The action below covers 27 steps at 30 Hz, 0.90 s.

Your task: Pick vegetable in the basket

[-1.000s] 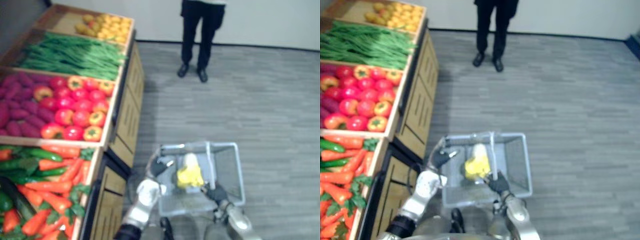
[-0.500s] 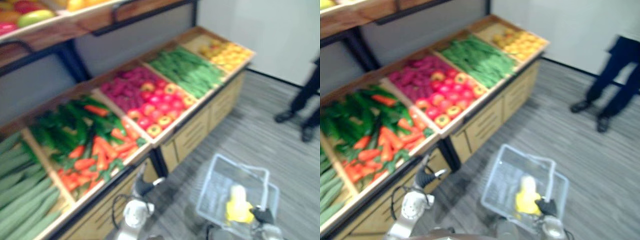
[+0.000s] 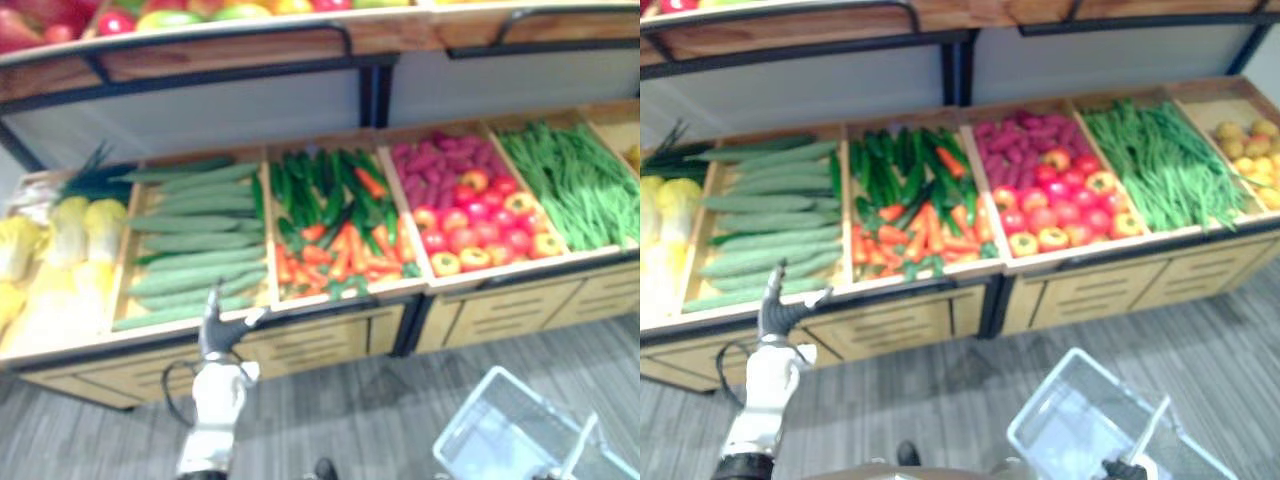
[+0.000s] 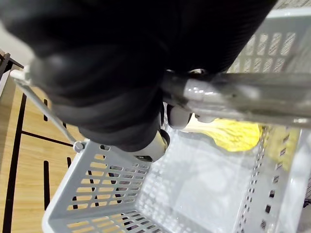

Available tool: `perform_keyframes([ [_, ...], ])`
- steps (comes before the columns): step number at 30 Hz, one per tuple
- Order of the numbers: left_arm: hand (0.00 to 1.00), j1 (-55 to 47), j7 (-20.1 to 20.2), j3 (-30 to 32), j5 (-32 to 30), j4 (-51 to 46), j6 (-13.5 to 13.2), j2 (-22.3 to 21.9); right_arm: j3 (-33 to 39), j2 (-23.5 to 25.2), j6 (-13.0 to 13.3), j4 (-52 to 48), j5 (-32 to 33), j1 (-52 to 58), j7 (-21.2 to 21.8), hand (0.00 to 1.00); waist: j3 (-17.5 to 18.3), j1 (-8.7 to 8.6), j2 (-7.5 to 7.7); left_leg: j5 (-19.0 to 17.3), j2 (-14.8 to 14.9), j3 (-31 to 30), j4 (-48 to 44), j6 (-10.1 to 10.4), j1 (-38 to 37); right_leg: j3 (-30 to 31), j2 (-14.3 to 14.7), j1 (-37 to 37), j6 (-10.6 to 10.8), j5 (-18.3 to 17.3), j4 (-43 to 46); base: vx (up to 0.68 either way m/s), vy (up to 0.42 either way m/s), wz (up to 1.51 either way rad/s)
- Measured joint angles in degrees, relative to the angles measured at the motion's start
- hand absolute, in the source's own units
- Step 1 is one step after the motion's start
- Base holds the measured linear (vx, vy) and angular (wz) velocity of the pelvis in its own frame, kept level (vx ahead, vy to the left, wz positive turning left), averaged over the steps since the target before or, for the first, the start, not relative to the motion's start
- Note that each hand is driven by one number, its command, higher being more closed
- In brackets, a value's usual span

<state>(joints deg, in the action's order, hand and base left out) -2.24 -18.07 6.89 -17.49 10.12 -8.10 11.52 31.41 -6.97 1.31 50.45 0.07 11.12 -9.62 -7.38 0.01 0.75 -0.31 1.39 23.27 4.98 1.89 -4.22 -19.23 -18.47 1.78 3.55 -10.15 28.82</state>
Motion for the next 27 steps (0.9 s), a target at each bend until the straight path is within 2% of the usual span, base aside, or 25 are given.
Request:
perform_keyframes([
  [1, 0.00, 0.8, -0.4, -0.3, -1.2, 0.1, 0.1, 1.5, -0.3, 0.6, 0.1, 0.3, 0.0, 0.0, 0.0, 1.00, -0.2, -0.76, -0.19, 0.3, 1.1, -1.3, -1.1, 0.0, 0.9, 7.3, 3.4, 2.0, 0.7, -2.4, 0.9, 0.00, -0.024, 0.44],
  [2, 0.00, 1.5, -0.7, -0.5, -1.5, 0.1, 0.1, 2.2, -0.5, 1.0, 0.3, 0.3, 0.0, 0.0, 0.1, 1.00, -0.3, -1.33, -0.08, 0.3, 1.7, -2.3, -1.3, 0.0, 1.2, 11.0, 5.5, 2.6, 1.2, -3.4, 0.1, 0.03, -0.099, 0.67],
  [3, 0.00, 4.3, -1.2, -1.7, -1.8, 0.2, 0.1, 4.1, -0.9, 2.1, 0.3, 0.6, 0.0, -0.4, 0.1, 1.00, -0.9, -1.63, 0.83, 0.7, 2.6, -3.6, -0.9, 0.7, 1.4, 16.9, 9.9, 3.8, 1.4, -3.7, -3.3, 0.03, -0.082, 0.56],
  [4, 0.00, 5.3, -1.4, -2.3, -1.8, 0.2, 0.1, 4.9, -1.0, 2.5, 0.3, 0.7, 0.0, -0.5, 0.1, 1.00, -1.2, -1.59, 1.53, 0.9, 2.7, -3.6, -0.8, 1.0, 1.5, 18.5, 10.8, 4.1, 1.5, -3.7, -5.1, 0.08, -0.148, 0.57],
  [5, 0.00, 7.0, -1.6, -3.4, -2.1, 0.1, 0.1, 6.0, -2.2, 3.0, 0.6, 1.1, 0.1, -0.8, 0.0, 1.00, -1.5, -1.68, 3.19, 1.8, 1.9, -3.5, -0.9, 1.9, 1.6, 20.2, 11.1, 3.9, 1.9, -1.9, -11.1, 0.05, -0.117, 0.29],
  [6, 0.00, 7.7, -1.6, -3.8, -2.8, 0.1, 0.1, 6.4, -2.7, 3.0, 0.7, 1.2, 0.1, -0.8, 0.0, 1.00, -1.6, -1.69, 4.09, 2.0, 1.0, -3.5, -0.9, 1.7, 1.5, 20.3, 10.5, 3.9, 2.1, 0.9, -12.8, 0.11, -0.187, 0.37],
  [7, 0.00, 8.3, -1.7, -4.7, -3.9, 0.5, 0.3, 5.8, -2.7, 2.4, 0.8, 2.0, 0.2, -1.6, -0.1, 1.00, -2.2, -2.22, 3.27, 2.8, 1.3, -3.8, -0.5, 1.5, 0.7, 19.4, 10.6, 3.0, 2.5, 1.2, -12.8, 0.13, -0.123, 0.20],
  [8, 0.00, 8.5, -1.6, -5.6, -5.2, -0.1, 0.2, 5.7, -2.7, 1.9, 0.8, 2.0, 0.3, -2.1, -0.3, 1.00, -2.4, -2.82, 1.69, 3.4, 1.8, -3.4, 0.4, 1.1, 0.5, 19.4, 11.2, 3.0, 2.4, 1.1, -13.5, 0.14, -0.108, 0.12],
  [10, 0.00, 9.6, -1.6, -5.6, -6.5, -0.4, 0.2, 5.8, -2.7, 1.1, 0.8, 2.1, 0.3, -3.2, -0.3, 1.00, -3.0, -3.03, -0.36, 3.4, 2.4, -3.1, 0.4, 1.3, 0.8, 19.5, 11.9, 3.0, 2.3, 1.2, -14.2, 0.14, -0.074, -0.10],
  [12, 0.00, 11.2, -1.7, -5.8, -7.9, -0.4, 0.3, 6.1, -2.7, 1.0, 0.8, 2.2, 0.3, -3.2, -0.3, 1.00, -2.8, -3.00, -1.69, 3.3, 3.2, -2.1, 0.4, 1.5, 0.7, 19.9, 12.7, 2.8, 1.9, 1.5, -15.0, 0.14, -0.067, -0.16],
  [17, 0.00, 19.0, -1.8, -11.7, -10.6, 0.1, 0.4, 8.3, -2.8, 1.2, 0.8, 2.2, 0.3, -3.4, -0.2, 1.00, -3.6, -3.51, -1.18, 3.3, 3.9, 0.1, 0.4, 1.7, 1.0, 21.1, 13.8, 3.0, 1.2, 2.4, -16.6, 0.07, -0.033, -0.14],
  [20, 0.00, 23.4, -1.8, -15.8, -13.1, 4.3, 0.9, 9.4, -3.3, 1.2, 0.9, 2.2, 0.0, -5.0, -0.4, 1.00, -5.5, -4.57, -1.27, 3.3, 3.8, 1.9, 0.4, 1.7, 1.4, 22.7, 13.9, 3.9, 1.4, 3.4, -17.3, -0.01, 0.020, -0.28],
  [25, 0.00, 30.8, -1.7, -18.4, -14.9, 10.9, 2.4, 9.3, -3.6, 1.2, 1.4, 1.1, 0.1, -6.4, -1.8, 1.00, -8.8, -4.91, -2.01, 3.4, 3.7, 4.6, 0.4, 1.6, 4.0, 25.2, 14.0, 7.4, 1.8, 5.2, -17.9, -0.05, 0.012, -0.24],
  [27, 0.00, 32.6, -1.7, -18.5, -14.8, 13.3, 3.4, 9.2, -3.8, 1.2, 1.3, -0.2, 0.1, -6.5, -2.2, 1.00, -9.8, -5.97, -2.10, 3.4, 3.6, 5.2, 0.4, 1.6, 4.5, 25.6, 14.0, 8.2, 2.0, 5.3, -17.7, -0.03, -0.006, -0.10],
])
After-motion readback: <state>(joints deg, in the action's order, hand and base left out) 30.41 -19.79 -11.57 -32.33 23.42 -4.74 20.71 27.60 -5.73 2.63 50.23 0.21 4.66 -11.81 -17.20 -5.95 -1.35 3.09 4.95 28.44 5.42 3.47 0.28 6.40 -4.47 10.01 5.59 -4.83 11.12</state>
